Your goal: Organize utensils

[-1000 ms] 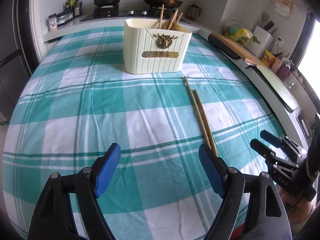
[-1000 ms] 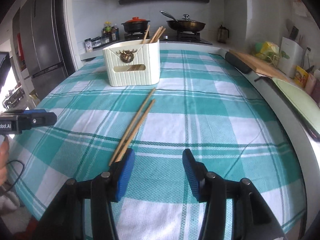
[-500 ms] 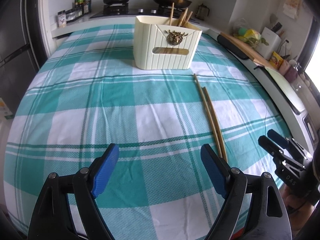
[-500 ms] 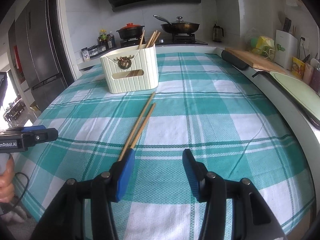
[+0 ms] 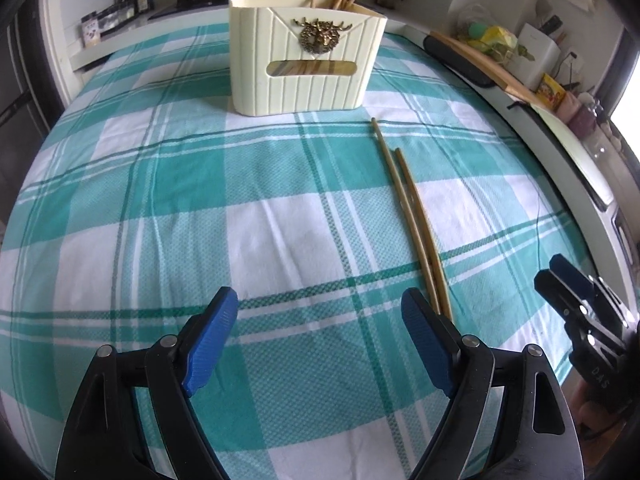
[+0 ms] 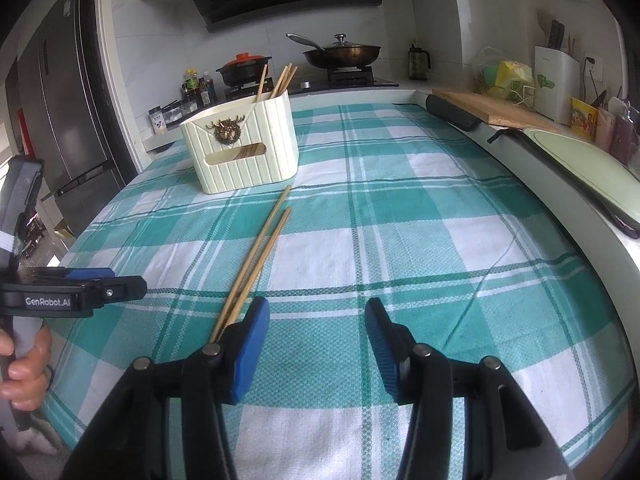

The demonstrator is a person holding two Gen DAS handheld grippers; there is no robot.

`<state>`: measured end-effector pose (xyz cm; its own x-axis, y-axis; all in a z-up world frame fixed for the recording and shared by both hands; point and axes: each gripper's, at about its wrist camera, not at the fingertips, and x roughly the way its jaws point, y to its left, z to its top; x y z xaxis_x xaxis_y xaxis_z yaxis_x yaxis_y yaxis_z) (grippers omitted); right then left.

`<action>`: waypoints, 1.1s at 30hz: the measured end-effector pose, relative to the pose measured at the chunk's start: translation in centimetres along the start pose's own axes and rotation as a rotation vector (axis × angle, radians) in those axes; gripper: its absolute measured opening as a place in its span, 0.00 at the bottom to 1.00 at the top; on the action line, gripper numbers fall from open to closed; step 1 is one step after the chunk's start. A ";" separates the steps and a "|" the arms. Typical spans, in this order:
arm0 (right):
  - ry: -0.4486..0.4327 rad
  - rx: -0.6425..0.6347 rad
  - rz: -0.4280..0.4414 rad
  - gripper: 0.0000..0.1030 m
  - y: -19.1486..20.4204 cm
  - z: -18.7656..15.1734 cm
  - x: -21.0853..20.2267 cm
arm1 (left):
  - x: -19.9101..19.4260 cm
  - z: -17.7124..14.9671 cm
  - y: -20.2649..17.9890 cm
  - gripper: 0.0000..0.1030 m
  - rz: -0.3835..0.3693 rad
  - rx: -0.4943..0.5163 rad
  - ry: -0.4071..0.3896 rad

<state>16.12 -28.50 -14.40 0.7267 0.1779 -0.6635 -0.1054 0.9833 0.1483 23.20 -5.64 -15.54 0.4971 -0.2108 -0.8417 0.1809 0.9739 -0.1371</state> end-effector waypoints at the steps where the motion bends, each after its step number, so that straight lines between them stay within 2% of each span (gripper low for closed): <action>1: 0.003 0.001 0.000 0.49 0.0 0.0 0.1 | 0.5 0.6 -0.3 0.83 0.003 0.008 0.001; 6: -0.004 -0.003 -0.005 0.49 -0.2 0.0 -0.2 | 3.5 3.6 -2.3 0.83 0.007 0.035 0.009; 11: 0.003 0.009 -0.012 0.49 -0.7 -0.3 -0.3 | 6.4 5.8 -5.0 0.83 0.107 0.112 -0.018; 17: 0.006 0.021 -0.016 0.49 -1.4 -0.6 -0.4 | 9.0 6.3 -6.2 0.83 0.180 0.155 0.001; 19: 0.009 0.028 -0.016 0.49 -1.6 -0.5 -0.3 | 9.0 6.1 -6.2 0.82 0.184 0.158 -0.021; 21: 0.009 0.031 -0.015 0.49 -1.6 -0.5 -0.2 | 8.8 5.8 -6.2 0.70 0.144 0.155 -0.023; 23: 0.007 0.029 -0.014 0.49 -1.5 -0.5 -0.1 | 8.4 5.6 -6.6 0.35 0.096 0.166 -0.013; 24: 0.009 0.027 -0.014 0.49 -1.5 -0.4 -0.1 | 8.2 5.4 -7.1 0.23 0.104 0.185 -0.013; 25: 0.011 0.027 -0.013 0.49 -1.4 -0.4 0.0 | 8.1 5.2 -7.4 0.06 0.116 0.200 -0.012; 29: 0.004 0.016 -0.016 0.49 -1.2 -0.5 -0.3 | 7.2 3.9 -6.6 0.04 0.126 0.164 -0.035; 33: 0.002 0.007 -0.032 0.49 -1.3 -0.8 -0.6 | 5.6 2.5 -3.4 0.05 0.150 0.060 -0.029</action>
<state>15.29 -29.82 -14.81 0.7280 0.1462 -0.6698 -0.0769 0.9882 0.1322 27.46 -10.37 -18.46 0.5461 -0.0662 -0.8351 0.1522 0.9881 0.0213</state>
